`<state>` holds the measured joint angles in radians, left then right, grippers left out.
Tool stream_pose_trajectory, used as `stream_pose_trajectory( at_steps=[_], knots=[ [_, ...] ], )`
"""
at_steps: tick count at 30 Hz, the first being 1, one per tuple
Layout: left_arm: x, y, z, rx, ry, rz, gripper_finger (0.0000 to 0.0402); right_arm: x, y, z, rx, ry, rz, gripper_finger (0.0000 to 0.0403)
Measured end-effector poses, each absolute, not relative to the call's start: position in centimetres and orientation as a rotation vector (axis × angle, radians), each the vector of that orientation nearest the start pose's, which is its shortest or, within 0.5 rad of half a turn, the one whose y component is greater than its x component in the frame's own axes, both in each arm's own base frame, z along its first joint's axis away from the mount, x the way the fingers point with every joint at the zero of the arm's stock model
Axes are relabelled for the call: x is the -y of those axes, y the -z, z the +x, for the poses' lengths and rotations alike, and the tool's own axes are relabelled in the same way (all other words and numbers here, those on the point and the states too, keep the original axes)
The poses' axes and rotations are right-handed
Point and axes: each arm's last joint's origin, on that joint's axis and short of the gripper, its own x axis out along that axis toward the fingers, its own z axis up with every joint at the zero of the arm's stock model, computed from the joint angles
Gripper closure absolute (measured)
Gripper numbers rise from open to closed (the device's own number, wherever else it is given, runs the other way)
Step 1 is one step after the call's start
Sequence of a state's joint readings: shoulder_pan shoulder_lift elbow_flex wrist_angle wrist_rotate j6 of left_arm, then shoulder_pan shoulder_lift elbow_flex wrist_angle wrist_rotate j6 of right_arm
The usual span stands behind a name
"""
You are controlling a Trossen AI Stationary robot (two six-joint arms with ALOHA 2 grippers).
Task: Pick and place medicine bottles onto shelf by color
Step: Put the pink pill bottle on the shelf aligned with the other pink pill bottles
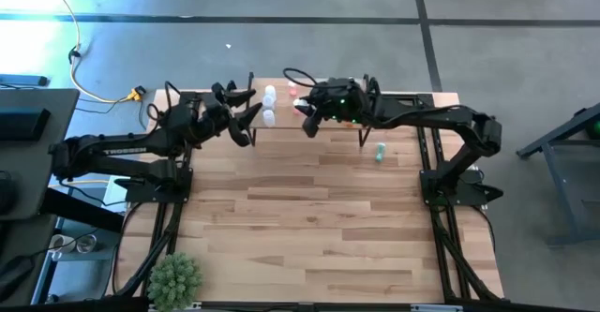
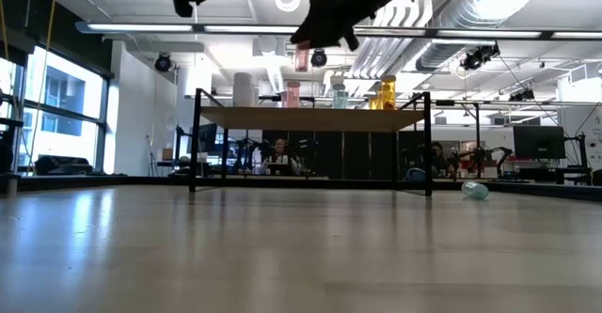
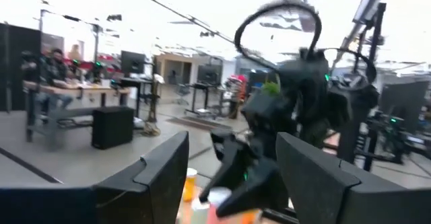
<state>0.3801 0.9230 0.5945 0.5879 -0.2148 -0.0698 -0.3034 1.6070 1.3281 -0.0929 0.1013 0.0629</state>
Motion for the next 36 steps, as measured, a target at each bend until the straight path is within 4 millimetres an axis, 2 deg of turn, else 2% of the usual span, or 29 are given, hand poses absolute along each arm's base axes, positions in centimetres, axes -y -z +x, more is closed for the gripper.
stream_pose_trajectory(
  at_steps=[10,21,29,36],
  knots=[
    [-8.1,-31.8,18.4,0.264,-0.634,0.015,0.0190,10.0,-30.2,36.8,-0.387,0.558,0.213,0.0301],
    [-8.1,-31.8,18.2,0.225,-0.664,0.112,0.0190,7.8,-28.2,38.1,-0.349,0.831,0.265,0.0301],
    [-8.1,-31.7,18.3,0.179,-0.677,0.211,0.0190,8.2,-26.4,39.0,-0.338,0.894,0.298,0.0301],
    [-8.0,-31.9,18.0,0.183,-0.680,0.225,0.0190,8.5,-26.1,39.1,-0.341,0.902,0.286,0.0301]
  ],
)
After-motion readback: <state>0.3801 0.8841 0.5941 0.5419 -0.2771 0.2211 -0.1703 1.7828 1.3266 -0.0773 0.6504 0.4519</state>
